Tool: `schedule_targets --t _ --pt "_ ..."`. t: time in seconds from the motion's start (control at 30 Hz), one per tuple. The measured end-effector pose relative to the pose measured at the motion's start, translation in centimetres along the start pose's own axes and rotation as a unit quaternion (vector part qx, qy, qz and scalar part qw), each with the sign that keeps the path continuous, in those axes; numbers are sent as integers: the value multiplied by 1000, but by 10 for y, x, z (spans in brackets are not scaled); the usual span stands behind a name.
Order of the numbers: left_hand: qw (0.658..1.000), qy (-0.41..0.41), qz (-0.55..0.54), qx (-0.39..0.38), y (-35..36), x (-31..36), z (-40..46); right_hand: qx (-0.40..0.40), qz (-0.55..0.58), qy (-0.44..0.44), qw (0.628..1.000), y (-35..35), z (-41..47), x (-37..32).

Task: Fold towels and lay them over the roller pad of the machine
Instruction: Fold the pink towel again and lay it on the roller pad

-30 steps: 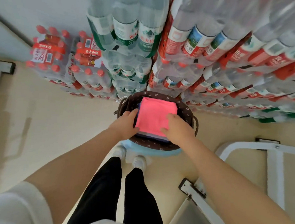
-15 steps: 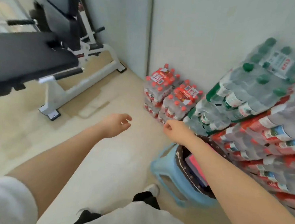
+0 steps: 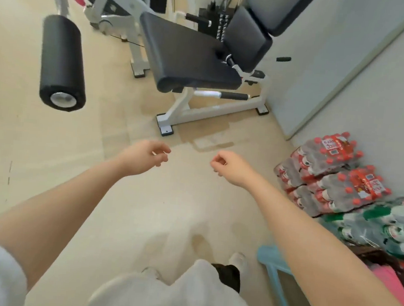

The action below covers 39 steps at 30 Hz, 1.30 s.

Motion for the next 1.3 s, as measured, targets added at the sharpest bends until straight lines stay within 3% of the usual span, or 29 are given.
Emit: schedule_targets --t 0.17,0.33,0.83,1.07,1.3 --pt "996 -7 -53 75 -96 -59 -8 -11 29 -8 999 40 30 -103" --pt "982 -20 -125 143 -158 -110 9 -21 -24 -31 999 50 86 -174" --pt "943 -84 -190 260 -376 -271 58 -89 -120 -107 983 100 275 -437" --pt "954 -87 -150 243 -464 -369 69 -84 -129 -131 979 138 318 -544" --pt "973 -40 -148 172 -589 -451 72 -2 -6 -34 999 169 367 -644"
Point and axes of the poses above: each hand's wrist, its own z-axis towards the middle knuckle, its own y-axis out of the palm, x = y × z, the point moved 8 cm from there along z, towards the middle knuckle, and after that the axes turned 14 degrees about y, right-handed, at the moved point
